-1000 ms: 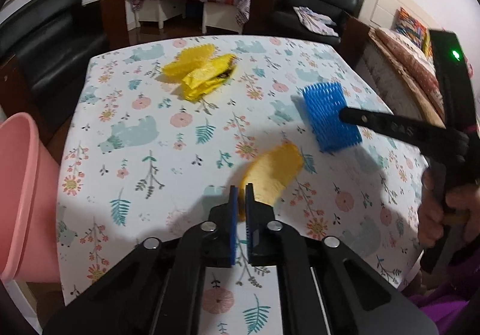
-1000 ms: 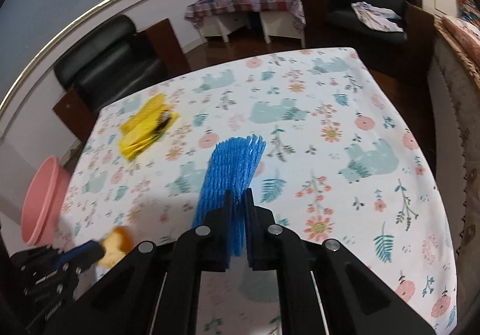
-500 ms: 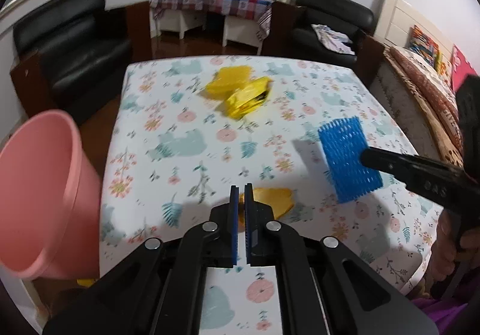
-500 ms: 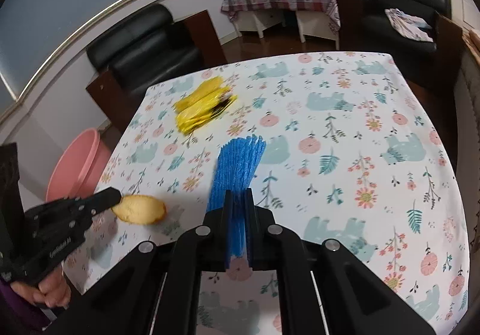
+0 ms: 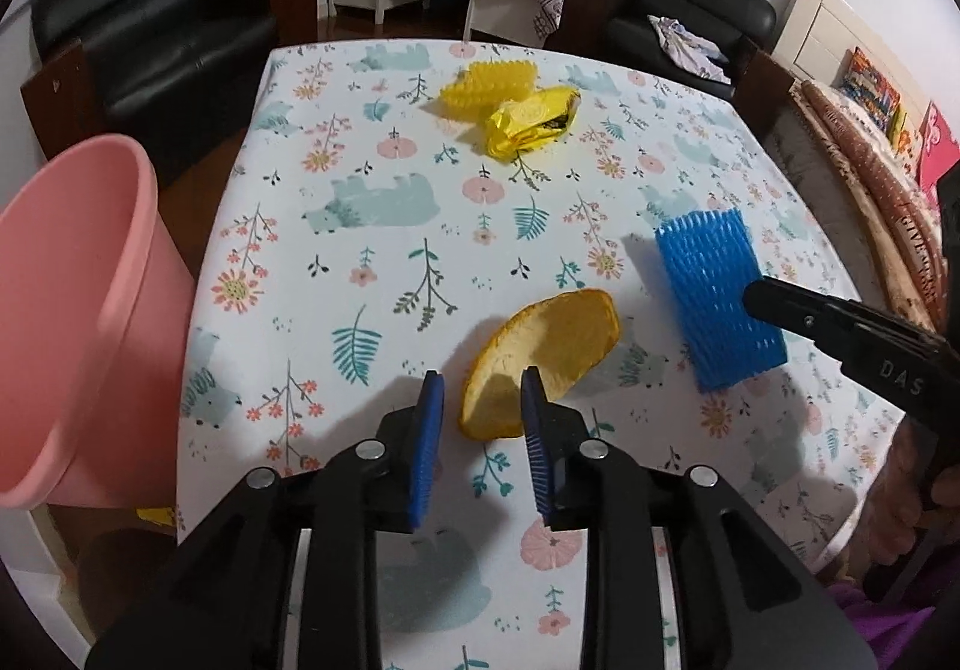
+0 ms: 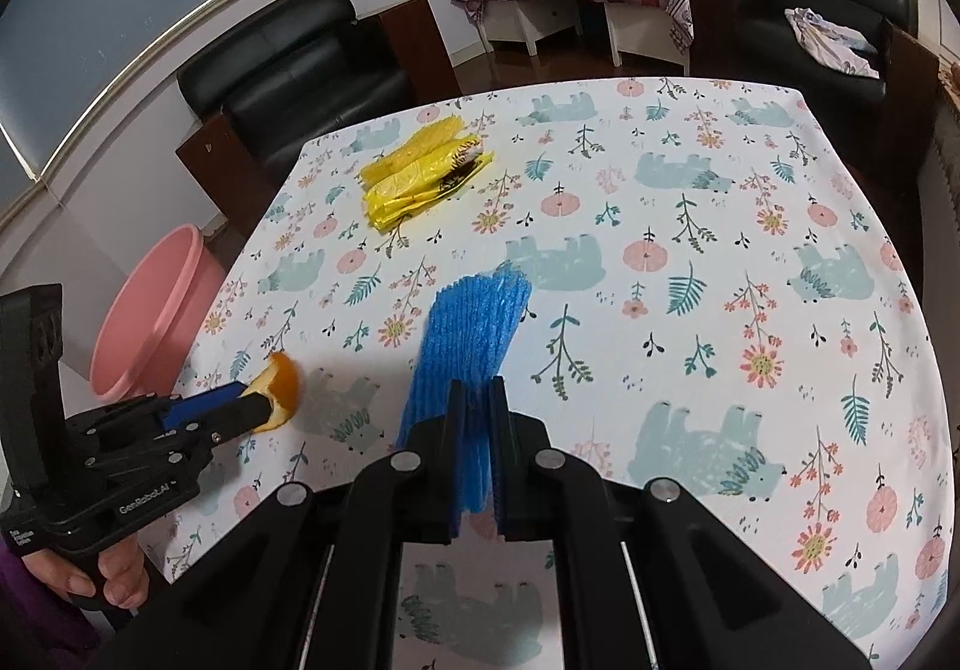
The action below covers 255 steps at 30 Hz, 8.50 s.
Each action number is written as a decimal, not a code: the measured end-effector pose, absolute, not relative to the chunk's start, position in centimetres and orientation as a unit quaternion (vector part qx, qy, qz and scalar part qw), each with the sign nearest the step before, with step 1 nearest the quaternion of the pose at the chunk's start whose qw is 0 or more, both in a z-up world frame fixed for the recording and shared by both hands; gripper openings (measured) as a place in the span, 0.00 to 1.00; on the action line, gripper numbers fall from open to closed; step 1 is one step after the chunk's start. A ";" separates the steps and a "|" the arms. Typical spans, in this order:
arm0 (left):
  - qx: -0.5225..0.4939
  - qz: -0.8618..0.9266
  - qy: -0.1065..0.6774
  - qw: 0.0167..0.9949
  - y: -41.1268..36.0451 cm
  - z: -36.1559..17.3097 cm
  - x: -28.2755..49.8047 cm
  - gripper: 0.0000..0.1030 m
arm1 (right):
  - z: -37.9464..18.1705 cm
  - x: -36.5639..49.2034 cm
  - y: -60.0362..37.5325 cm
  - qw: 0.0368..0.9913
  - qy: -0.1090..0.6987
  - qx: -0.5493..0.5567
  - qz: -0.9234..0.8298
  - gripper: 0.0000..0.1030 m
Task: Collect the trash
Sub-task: 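Carry the chip and blue net over the pink bucket and open both tools, then move both open tools back from the bucket toward the table, then grasp the yellow plastic bag with the right tool while the left tool grasps the yellow foam net, then lift both held items and carry them over the pink bucket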
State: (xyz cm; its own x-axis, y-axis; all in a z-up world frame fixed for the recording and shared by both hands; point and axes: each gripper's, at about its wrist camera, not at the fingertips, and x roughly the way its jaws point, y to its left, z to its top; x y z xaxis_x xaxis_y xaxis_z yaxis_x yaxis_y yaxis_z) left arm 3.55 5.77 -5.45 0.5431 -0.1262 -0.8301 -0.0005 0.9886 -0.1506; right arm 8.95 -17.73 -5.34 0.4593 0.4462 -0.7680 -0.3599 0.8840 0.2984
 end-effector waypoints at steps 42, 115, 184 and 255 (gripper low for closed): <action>-0.132 0.175 0.282 0.934 21.6 3.8 -4.7 0.03 | 3.5 9.0 2.0 0.830 0.382 -0.055 0.402 0.07; -0.133 0.151 0.317 0.927 20.3 2.3 -3.0 0.30 | -2.0 10.7 0.6 0.844 0.427 0.006 0.326 0.37; -0.080 -0.058 0.394 0.914 8.6 -1.9 16.0 0.30 | -6.7 17.6 -11.7 0.871 0.455 0.082 0.164 0.13; -0.076 0.025 0.359 0.930 4.8 0.9 4.0 0.09 | -2.7 6.5 -13.3 0.880 0.420 0.040 0.218 0.13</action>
State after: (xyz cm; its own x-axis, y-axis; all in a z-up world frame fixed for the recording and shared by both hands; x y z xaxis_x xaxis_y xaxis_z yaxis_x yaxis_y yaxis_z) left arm 3.98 4.82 0.91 0.7410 -0.0091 -0.6714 -0.1006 0.9871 -0.1244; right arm 6.51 -13.30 -2.75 0.5532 0.4167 -0.7213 -0.3493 0.9021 0.2533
